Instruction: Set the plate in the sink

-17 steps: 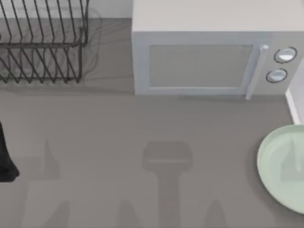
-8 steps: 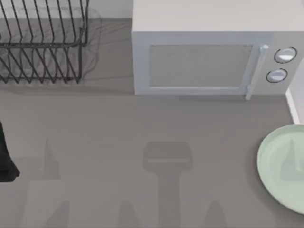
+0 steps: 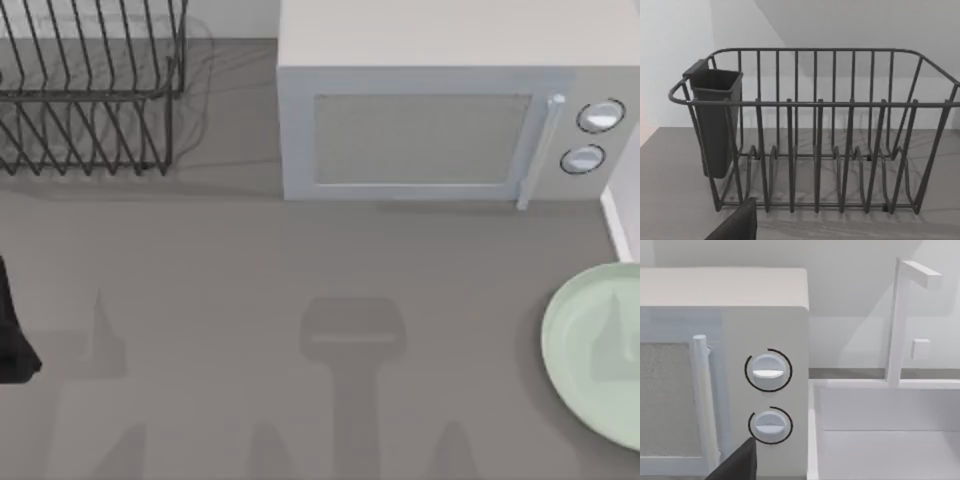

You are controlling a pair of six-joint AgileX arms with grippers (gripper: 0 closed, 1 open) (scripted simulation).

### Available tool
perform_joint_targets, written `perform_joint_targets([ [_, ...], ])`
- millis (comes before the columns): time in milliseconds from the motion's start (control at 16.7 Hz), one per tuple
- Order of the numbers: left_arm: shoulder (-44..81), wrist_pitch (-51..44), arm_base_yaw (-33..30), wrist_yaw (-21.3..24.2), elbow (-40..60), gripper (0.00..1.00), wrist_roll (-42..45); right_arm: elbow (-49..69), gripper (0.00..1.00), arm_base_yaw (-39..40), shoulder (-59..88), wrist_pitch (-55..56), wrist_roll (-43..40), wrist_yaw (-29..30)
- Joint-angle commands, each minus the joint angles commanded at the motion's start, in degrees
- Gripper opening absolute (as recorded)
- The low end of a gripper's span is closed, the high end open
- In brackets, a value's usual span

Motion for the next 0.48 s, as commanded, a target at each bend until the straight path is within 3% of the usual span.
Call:
perform_joint_targets([
  [480, 0.0, 0.0, 0.0, 0.0, 0.0, 1.0, 0.0, 1.7, 1.0, 0.5, 1.9, -1.5, 0.6, 0.0],
])
